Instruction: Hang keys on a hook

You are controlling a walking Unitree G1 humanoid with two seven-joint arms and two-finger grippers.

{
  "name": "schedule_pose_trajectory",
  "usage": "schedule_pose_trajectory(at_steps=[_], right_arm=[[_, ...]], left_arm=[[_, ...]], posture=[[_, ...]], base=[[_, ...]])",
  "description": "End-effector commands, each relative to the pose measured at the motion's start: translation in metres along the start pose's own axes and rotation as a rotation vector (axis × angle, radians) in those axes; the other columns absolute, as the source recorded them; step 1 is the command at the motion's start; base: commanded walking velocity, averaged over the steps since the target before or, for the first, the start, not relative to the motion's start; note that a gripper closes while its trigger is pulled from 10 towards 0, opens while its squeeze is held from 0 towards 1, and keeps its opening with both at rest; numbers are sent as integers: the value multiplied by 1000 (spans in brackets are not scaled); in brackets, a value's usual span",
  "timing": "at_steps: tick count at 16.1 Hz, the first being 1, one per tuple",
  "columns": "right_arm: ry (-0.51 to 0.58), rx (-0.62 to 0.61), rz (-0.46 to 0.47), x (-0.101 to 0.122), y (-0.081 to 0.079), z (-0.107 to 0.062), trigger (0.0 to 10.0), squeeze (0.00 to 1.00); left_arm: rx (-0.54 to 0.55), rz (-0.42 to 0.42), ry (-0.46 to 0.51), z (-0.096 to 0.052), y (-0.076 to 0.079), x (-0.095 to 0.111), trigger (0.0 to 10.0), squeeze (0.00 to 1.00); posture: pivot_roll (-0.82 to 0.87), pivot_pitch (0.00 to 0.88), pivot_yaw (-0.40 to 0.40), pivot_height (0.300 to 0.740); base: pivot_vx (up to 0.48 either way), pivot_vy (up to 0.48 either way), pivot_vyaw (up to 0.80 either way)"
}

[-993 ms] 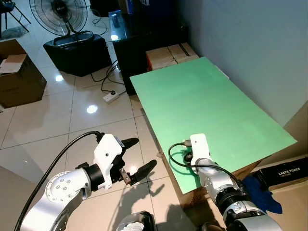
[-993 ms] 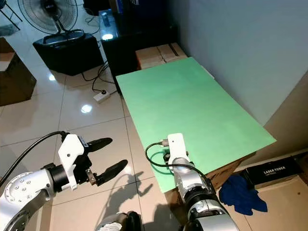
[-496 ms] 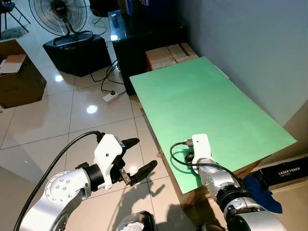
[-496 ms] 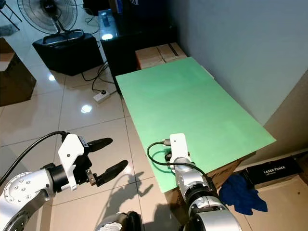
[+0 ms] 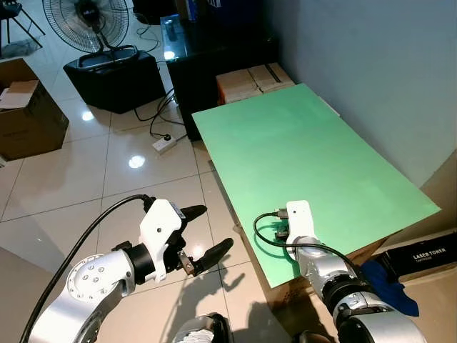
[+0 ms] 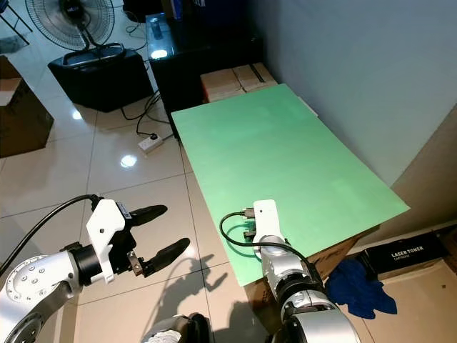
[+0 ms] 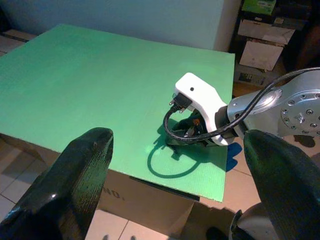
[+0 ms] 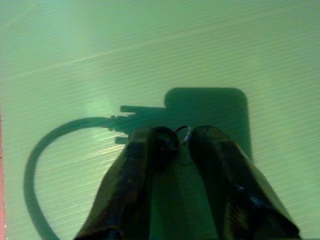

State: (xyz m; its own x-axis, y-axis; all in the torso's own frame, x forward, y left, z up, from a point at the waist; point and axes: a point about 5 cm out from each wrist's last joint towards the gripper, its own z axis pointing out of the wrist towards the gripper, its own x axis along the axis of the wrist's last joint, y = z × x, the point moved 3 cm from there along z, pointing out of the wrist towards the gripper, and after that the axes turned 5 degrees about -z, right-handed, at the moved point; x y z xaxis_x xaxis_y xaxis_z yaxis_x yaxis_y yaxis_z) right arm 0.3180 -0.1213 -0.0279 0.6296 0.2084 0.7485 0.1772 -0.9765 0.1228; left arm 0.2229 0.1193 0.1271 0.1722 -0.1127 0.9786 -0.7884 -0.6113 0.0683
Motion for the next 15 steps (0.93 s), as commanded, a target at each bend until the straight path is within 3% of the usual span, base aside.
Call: schedule_pose_trajectory(at_steps=[1, 12, 15], right_arm=[[0, 16, 13, 2, -3, 1, 0, 0], [10, 5, 30, 2, 0, 1, 0, 0], [97, -30, 66, 18, 7, 0, 0, 0]], left_arm=[[1, 6, -2, -4, -1, 3, 10000, 0], [-2, 9, 2, -1, -1, 4, 10000, 0], [1, 12, 2, -1, -1, 5, 10000, 0]], posture=[[139, 86, 144, 740], [139, 84, 147, 740], [140, 83, 147, 740]], base=[[0, 0, 0], [0, 0, 0], [0, 0, 0]])
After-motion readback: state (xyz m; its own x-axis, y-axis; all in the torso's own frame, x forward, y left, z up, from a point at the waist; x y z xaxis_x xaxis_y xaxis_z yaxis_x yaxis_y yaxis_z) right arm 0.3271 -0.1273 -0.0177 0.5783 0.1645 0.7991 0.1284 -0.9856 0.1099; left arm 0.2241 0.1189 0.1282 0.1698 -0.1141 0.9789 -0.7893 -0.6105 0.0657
